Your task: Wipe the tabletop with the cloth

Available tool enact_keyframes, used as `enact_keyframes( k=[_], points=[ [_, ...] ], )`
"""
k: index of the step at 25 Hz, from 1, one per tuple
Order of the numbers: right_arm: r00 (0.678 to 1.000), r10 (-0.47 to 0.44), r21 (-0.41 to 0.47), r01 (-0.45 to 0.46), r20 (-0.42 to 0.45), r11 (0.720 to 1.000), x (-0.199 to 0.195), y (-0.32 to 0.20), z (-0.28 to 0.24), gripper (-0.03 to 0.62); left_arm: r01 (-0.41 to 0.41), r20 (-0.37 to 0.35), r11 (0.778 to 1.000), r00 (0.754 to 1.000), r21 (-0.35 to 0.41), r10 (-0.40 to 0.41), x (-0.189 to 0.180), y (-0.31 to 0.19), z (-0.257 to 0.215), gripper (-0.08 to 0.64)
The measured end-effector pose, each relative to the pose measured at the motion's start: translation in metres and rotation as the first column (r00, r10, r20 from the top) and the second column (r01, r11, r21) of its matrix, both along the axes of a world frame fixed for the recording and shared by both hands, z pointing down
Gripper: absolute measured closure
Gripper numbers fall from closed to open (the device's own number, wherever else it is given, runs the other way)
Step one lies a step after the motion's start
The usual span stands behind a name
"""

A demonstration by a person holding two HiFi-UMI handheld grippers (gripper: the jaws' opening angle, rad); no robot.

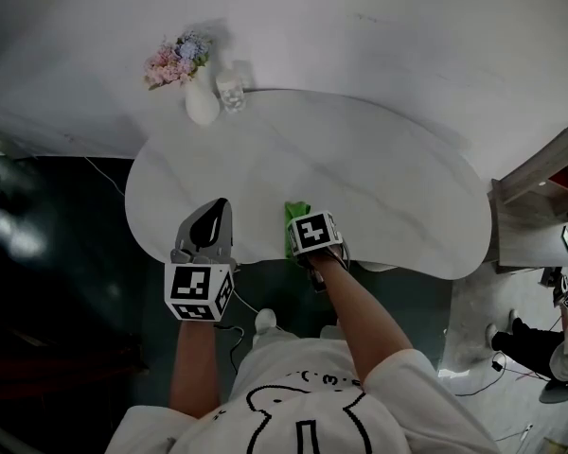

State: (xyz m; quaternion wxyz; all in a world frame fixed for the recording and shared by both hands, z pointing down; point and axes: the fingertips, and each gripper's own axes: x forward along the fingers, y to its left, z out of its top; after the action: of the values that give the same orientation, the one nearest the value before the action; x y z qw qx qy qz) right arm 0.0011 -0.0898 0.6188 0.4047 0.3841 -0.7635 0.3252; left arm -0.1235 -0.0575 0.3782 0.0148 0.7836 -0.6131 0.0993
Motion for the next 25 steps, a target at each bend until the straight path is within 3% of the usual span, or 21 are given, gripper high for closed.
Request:
enact_keyframes(
  k=[25],
  points=[
    [0.997, 0.082, 0.018, -0.082, 0.008, 0.996, 0.110, -0.003, 0.001, 0.545, -0.075, 0.009, 0.997, 0.997, 0.008, 0.075, 0.094, -0.010, 0.003, 0.541]
  ],
)
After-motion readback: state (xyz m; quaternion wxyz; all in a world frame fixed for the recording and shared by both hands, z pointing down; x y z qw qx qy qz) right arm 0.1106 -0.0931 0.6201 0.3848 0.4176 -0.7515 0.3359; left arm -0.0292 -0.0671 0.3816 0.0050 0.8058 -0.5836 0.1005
